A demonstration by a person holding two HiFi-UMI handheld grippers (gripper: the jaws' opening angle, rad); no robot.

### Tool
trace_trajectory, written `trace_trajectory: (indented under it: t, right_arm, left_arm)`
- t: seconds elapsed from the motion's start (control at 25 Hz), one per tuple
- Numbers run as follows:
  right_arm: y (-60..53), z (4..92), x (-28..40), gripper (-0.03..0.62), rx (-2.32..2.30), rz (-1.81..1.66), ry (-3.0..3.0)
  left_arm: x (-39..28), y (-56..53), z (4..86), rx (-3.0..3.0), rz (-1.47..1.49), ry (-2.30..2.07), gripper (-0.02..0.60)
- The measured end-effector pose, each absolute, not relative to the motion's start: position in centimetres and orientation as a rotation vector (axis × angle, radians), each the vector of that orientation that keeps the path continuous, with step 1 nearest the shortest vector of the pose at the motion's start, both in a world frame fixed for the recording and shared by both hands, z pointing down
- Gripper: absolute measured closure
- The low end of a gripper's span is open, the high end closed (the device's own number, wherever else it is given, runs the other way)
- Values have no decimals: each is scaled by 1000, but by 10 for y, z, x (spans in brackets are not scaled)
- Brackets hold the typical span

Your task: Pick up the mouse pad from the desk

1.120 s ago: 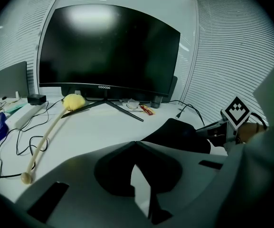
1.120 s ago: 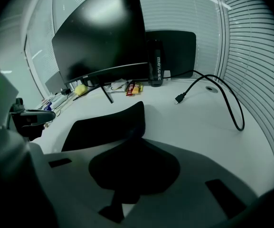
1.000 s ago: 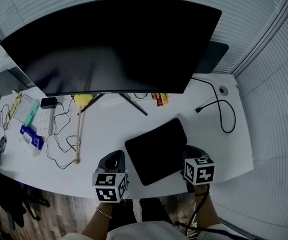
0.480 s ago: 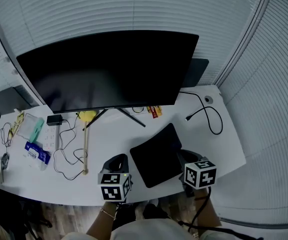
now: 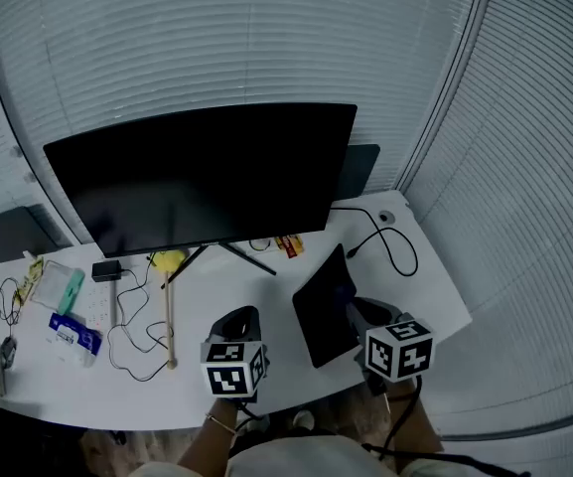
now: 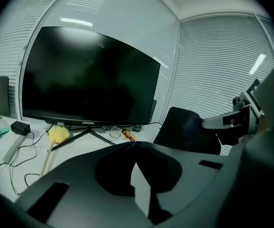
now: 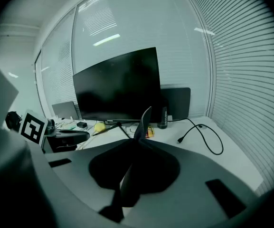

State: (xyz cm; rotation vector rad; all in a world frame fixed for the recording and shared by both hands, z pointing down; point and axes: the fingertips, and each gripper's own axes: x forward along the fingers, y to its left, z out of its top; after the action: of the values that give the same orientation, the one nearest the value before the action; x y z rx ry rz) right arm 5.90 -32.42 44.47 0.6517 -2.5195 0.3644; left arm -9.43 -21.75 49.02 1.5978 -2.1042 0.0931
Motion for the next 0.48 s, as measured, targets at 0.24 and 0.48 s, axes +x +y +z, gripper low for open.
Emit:
trace_trajectory:
  t: [0.24, 0.48]
  right_arm:
    - [-344, 408, 72, 542, 752, 269, -2561]
    - [-362, 382, 82, 542, 818, 224, -2600]
  left_arm:
    - [-92, -236, 462, 1670, 75, -2133, 565]
    - [-91, -251, 442, 1719, 78, -2161, 565]
